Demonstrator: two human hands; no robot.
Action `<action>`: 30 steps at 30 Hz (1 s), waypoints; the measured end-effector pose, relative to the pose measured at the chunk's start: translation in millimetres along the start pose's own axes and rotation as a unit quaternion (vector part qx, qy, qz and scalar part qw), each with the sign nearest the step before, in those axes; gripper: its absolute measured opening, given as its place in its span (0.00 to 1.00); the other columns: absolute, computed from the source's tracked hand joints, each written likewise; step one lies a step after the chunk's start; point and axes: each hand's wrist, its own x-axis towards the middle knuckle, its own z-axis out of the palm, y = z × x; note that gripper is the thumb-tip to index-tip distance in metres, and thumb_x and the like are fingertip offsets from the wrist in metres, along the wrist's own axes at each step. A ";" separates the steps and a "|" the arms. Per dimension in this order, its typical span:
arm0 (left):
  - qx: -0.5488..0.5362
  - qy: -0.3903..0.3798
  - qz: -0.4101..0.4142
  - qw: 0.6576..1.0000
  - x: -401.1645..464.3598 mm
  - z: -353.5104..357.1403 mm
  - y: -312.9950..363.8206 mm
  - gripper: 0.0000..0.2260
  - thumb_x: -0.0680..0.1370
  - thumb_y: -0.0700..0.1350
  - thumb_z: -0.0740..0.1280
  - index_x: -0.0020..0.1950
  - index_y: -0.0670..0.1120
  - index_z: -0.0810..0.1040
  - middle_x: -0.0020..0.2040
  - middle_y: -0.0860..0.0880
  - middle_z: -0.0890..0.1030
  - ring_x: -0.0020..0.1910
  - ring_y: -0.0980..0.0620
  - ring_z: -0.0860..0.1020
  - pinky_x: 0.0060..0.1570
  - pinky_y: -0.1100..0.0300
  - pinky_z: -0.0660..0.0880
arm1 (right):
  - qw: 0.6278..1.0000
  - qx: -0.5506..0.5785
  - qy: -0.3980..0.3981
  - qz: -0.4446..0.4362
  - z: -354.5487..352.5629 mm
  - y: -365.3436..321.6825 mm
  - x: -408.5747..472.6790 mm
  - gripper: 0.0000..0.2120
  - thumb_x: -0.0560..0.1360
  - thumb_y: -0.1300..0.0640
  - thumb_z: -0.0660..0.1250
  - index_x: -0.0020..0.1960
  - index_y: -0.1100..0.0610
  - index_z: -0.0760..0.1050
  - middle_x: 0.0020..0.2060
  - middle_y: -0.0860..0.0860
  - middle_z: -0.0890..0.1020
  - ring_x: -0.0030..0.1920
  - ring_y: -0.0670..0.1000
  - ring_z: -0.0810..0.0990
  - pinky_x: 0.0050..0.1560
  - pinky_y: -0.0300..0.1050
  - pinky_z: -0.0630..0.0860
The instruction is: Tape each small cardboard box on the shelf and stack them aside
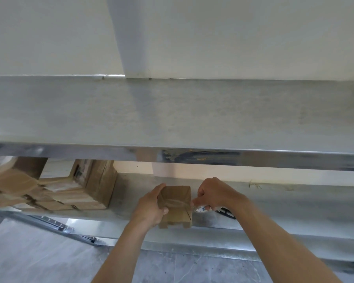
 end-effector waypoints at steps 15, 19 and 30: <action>0.034 -0.008 -0.142 0.989 3.9 45.5 49.1 0.57 0.61 0.66 0.72 0.77 0.64 0.36 0.70 0.42 0.51 0.68 0.37 0.58 0.62 0.47 0.71 | 0.993 0.088 -0.076 -0.013 2.6 17.9 -10.6 0.19 0.74 0.44 0.69 0.37 0.60 0.81 0.31 0.53 0.84 0.27 0.46 0.77 0.40 0.43 0.77; -0.018 -0.008 -0.113 0.993 2.1 35.6 36.5 0.53 0.61 0.61 0.76 0.76 0.64 0.45 0.66 0.46 0.55 0.66 0.39 0.60 0.60 0.49 0.72 | 0.989 0.105 -0.088 -0.048 -6.0 15.1 -12.9 0.19 0.74 0.42 0.71 0.33 0.55 0.79 0.29 0.53 0.83 0.28 0.48 0.76 0.40 0.42 0.76; -0.211 0.000 -0.071 0.975 7.9 17.0 -9.3 0.44 0.55 0.52 0.80 0.64 0.70 0.60 0.61 0.44 0.71 0.54 0.42 0.79 0.45 0.53 0.82 | 0.997 0.068 -0.009 -0.041 -13.5 17.6 -11.7 0.21 0.73 0.42 0.74 0.31 0.56 0.78 0.25 0.49 0.81 0.25 0.46 0.74 0.37 0.41 0.76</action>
